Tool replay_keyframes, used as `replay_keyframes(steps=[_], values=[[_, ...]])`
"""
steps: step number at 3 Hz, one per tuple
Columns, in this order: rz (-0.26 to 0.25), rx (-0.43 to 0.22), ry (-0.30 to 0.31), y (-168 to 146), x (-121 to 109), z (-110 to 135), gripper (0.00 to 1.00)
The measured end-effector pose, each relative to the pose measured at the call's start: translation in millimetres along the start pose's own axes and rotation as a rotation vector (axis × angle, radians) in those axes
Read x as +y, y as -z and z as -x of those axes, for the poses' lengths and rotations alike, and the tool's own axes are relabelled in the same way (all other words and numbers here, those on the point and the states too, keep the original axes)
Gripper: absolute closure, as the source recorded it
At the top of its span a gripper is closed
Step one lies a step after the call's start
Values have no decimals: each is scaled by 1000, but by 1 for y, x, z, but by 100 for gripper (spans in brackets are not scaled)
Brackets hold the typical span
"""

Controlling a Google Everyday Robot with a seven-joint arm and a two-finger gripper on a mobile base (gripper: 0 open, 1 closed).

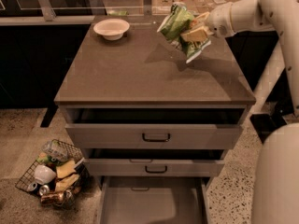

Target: Pick green jalapeno chip bag from bottom drawer and place on counter

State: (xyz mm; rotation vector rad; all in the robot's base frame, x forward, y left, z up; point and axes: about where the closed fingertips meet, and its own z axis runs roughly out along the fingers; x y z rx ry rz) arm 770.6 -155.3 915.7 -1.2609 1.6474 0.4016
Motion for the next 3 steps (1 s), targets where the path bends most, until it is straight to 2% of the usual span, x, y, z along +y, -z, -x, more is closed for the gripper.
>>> replay_keyframes(steps=[1, 2, 3], values=[[59, -16, 30, -37, 3, 19, 100], [62, -20, 34, -41, 2, 23, 82], [68, -21, 34, -45, 4, 23, 59]])
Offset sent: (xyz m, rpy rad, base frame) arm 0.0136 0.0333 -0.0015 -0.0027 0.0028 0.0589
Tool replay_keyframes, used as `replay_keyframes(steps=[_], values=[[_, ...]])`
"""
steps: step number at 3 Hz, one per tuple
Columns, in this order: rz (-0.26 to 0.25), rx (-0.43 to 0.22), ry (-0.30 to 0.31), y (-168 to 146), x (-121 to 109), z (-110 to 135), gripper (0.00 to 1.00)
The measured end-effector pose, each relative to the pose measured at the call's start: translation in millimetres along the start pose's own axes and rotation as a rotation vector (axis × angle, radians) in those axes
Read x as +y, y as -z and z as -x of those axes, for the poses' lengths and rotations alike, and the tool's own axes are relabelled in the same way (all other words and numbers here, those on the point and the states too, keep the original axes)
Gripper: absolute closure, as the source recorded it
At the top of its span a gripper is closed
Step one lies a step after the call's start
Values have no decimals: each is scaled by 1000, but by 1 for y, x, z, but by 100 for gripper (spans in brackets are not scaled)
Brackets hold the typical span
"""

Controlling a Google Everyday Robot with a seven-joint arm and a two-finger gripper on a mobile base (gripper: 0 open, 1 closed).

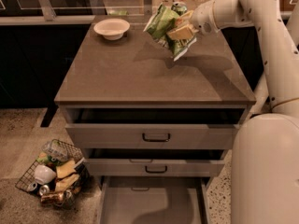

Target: Pick green jalapeno chip bag from bottom drawer and place on counter

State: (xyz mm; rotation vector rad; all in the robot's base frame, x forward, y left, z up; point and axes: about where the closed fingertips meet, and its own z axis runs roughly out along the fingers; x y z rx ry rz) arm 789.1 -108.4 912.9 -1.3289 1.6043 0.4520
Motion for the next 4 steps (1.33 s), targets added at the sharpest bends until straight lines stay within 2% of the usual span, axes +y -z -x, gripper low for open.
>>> replay_keyframes(steps=[2, 3, 4], values=[[13, -2, -1, -9, 3, 0, 12], [18, -2, -2, -13, 4, 0, 0], [18, -2, -2, -13, 4, 0, 0]])
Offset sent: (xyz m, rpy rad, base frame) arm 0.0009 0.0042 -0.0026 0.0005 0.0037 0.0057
